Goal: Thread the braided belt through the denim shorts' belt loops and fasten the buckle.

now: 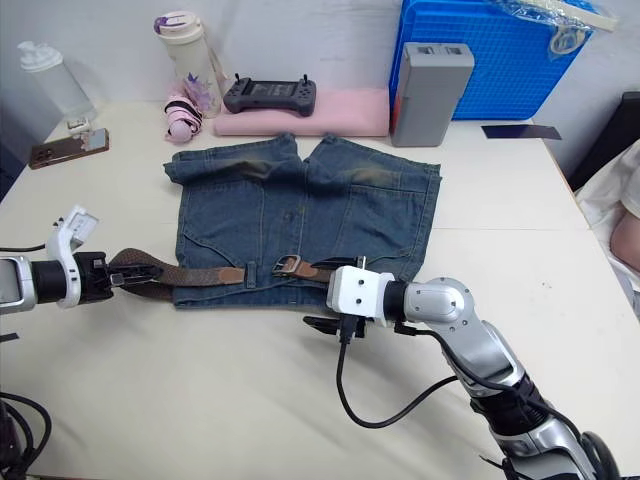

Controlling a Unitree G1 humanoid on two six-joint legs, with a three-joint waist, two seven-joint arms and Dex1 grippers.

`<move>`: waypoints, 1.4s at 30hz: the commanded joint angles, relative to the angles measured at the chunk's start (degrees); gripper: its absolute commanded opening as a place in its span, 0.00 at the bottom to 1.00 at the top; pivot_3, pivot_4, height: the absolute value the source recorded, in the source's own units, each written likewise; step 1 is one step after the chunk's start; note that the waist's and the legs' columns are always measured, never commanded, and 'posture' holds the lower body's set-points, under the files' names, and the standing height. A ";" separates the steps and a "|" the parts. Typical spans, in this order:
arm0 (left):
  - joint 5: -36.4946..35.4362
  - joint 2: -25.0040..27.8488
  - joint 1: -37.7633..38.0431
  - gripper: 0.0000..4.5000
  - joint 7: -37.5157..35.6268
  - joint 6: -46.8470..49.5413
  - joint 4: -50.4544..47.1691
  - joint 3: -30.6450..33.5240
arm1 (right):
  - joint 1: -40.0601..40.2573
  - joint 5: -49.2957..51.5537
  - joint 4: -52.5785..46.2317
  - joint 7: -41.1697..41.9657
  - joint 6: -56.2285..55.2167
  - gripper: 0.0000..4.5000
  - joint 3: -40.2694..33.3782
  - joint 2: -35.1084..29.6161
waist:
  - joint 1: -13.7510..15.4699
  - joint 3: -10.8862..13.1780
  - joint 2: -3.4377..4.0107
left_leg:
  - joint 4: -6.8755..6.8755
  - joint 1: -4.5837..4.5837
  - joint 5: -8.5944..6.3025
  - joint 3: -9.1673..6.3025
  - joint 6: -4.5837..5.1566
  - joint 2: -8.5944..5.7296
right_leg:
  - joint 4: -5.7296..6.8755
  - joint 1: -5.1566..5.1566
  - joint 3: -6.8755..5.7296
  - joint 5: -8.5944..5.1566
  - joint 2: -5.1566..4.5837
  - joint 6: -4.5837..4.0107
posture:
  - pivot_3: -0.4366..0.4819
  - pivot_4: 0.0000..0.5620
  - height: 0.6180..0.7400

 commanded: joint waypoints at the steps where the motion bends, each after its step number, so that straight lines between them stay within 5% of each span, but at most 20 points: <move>1: -3.72 -0.80 -1.03 0.00 2.18 -0.03 -4.06 3.70 | -0.84 1.03 -2.32 -0.45 0.27 0.98 0.32 0.86 | 0.01 0.00 0.00 | 0.01 0.00 0.00 0.00 0.00 0.00 | 0.01 0.00 0.00 0.00 0.00 0.00 | 0.48 0.27 0.77; 17: -19.80 -1.73 4.07 0.00 17.85 -0.03 -4.58 7.55 | -1.28 1.01 -3.13 -0.78 1.68 0.98 0.63 2.16 | -0.08 0.00 -0.01 | 0.03 0.04 0.03 -0.03 -0.04 0.00 | 0.07 0.02 0.02 0.00 -0.01 0.00 | 0.48 0.27 0.77; 23: -34.37 -2.78 7.27 0.00 33.08 -0.41 -1.15 9.06 | -1.04 0.65 -3.57 -0.89 1.54 0.98 1.01 2.05 | -0.04 0.00 -0.01 | 0.04 0.05 0.03 -0.04 -0.05 0.00 | 0.08 0.02 0.04 0.00 -0.01 0.00 | 0.48 0.27 0.77; 29: -58.80 1.35 17.35 0.00 52.52 -16.68 -2.52 3.48 | -0.96 0.36 -3.73 -1.31 1.24 0.98 1.66 2.11 | -0.05 0.00 -0.01 | 0.02 0.09 0.02 -0.06 -0.06 0.02 | 0.09 0.02 0.09 0.00 -0.03 0.00 | 0.48 0.27 0.77; 42: -60.25 5.66 14.69 0.00 51.53 -17.54 1.46 -5.08 | -0.64 -0.11 -3.65 -2.60 0.83 0.98 2.13 2.10 | -0.20 -0.01 -0.02 | 0.07 0.10 0.03 -0.02 -0.06 -0.02 | 0.10 0.07 0.07 0.00 0.00 0.00 | 0.48 0.27 0.77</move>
